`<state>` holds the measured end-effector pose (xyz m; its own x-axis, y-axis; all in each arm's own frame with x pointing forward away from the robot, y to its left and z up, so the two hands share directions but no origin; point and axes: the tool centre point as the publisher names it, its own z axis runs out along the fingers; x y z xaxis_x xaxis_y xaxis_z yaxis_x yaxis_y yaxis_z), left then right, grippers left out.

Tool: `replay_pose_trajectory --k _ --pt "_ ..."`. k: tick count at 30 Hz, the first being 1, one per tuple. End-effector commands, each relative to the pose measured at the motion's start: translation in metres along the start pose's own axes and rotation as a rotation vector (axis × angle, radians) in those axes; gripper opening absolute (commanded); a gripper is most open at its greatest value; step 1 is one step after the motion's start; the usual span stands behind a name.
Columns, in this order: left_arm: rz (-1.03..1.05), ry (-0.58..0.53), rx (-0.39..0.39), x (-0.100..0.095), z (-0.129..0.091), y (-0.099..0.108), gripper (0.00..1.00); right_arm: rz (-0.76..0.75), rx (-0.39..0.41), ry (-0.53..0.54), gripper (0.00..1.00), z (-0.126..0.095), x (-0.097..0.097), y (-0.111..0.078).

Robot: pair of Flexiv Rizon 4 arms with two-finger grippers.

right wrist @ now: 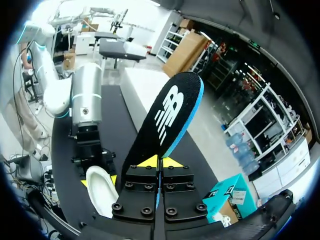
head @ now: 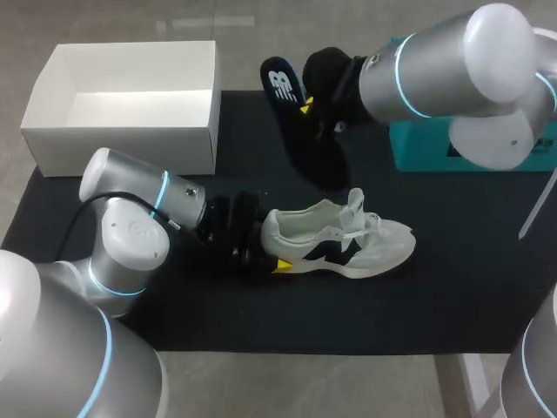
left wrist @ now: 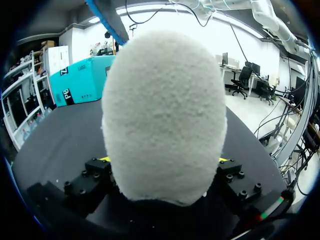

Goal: Take the shoe out of the shoebox, open the shoe tongue, remove and reinsert the insole, then place the shoe into the shoebox

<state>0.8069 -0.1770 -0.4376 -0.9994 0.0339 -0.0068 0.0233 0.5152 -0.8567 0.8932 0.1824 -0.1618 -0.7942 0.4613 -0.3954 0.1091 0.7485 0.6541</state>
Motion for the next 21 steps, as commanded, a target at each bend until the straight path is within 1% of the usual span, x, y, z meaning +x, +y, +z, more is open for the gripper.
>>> replay_pose_trajectory --k 1,16,17,18,19,20,21 --pt "0.001 -0.002 -0.002 0.000 0.003 0.003 0.00 0.014 -0.024 -0.032 0.00 -0.029 -0.002 0.003" --pt "0.001 -0.002 -0.002 0.000 0.003 0.003 0.00 0.014 -0.024 -0.032 0.00 -0.029 -0.002 0.003" --pt "0.001 -0.002 -0.002 0.000 0.003 0.003 0.00 0.137 -0.068 -0.096 0.00 -0.030 0.001 -0.002" --pt "0.001 -0.002 -0.002 0.000 0.003 0.003 0.00 0.202 -0.101 -0.139 0.00 -0.032 0.002 -0.003" --pt "0.001 -0.002 -0.002 0.000 0.003 0.003 0.00 0.297 -0.142 -0.167 0.00 -0.036 0.007 -0.001" --pt "0.001 -0.002 -0.002 0.000 0.003 0.003 0.00 0.349 -0.164 -0.156 0.00 -0.040 0.011 0.001" --pt "0.001 -0.002 -0.002 0.000 0.003 0.003 0.00 0.394 -0.198 -0.155 0.00 -0.045 0.015 0.008"
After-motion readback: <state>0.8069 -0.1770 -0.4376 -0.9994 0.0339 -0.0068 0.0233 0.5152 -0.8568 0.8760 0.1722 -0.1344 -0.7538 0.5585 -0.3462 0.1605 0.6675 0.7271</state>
